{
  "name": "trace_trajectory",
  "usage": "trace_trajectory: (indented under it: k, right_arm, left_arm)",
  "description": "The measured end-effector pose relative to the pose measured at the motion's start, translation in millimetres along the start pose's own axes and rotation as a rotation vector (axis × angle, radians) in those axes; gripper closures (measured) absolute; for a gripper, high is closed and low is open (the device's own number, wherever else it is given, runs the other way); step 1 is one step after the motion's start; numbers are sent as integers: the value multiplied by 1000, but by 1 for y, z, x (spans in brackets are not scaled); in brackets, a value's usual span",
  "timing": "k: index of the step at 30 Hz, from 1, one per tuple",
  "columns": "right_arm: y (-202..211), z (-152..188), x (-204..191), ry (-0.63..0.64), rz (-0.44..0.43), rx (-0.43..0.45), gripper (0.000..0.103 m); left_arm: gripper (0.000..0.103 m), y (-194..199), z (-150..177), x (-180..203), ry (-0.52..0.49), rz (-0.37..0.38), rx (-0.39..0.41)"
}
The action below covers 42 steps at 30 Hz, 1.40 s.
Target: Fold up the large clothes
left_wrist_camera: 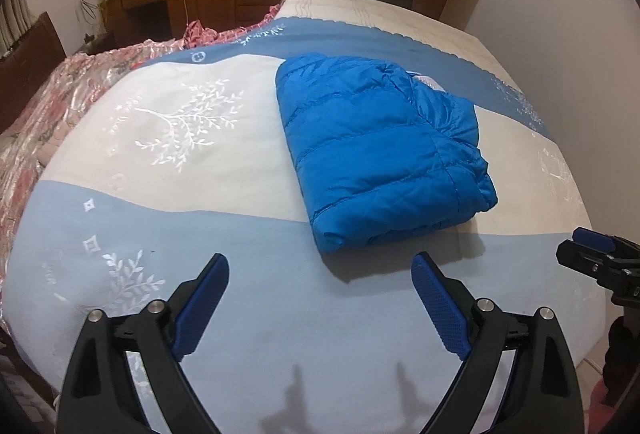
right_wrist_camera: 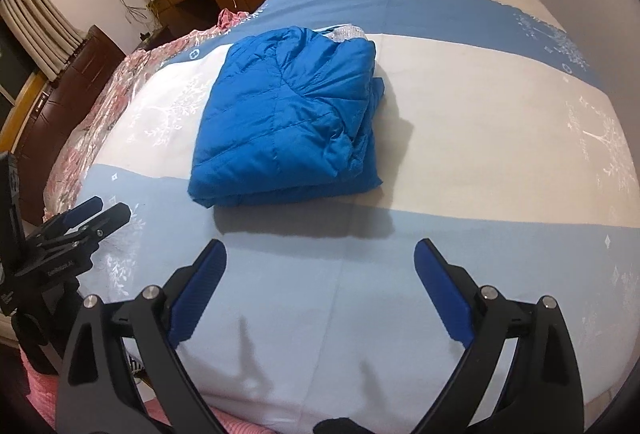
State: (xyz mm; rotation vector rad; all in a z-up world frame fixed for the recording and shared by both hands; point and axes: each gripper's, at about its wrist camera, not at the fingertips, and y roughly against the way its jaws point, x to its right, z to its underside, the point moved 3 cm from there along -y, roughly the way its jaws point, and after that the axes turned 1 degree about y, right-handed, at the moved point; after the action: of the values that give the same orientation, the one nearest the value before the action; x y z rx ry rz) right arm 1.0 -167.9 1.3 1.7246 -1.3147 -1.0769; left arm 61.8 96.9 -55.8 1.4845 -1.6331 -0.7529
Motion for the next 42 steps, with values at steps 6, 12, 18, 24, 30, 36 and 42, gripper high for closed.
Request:
trace_trajectory:
  k: [6, 12, 18, 24, 30, 36, 42]
  right_arm:
    - [19, 9, -11, -17, -2, 19, 8]
    - [34, 17, -24, -9, 24, 39, 8]
    - [44, 24, -34, -19, 28, 59, 8]
    - [49, 27, -38, -31, 27, 74, 8]
    - [47, 30, -41, -34, 34, 73, 8]
    - [47, 29, -40, -35, 38, 74, 8]
    - [46, 27, -42, -29, 41, 72, 8]
  left_arm:
    - [10, 26, 6, -3, -3, 6, 12]
    - [10, 50, 11, -6, -16, 1, 33]
    - [10, 70, 15, -8, -40, -4, 60]
    - [10, 81, 20, -9, -72, -2, 77]
    - [10, 83, 20, -11, -84, -3, 79]
    - [10, 82, 20, -10, -83, -2, 80]
    - [10, 82, 20, -10, -85, 0, 82]
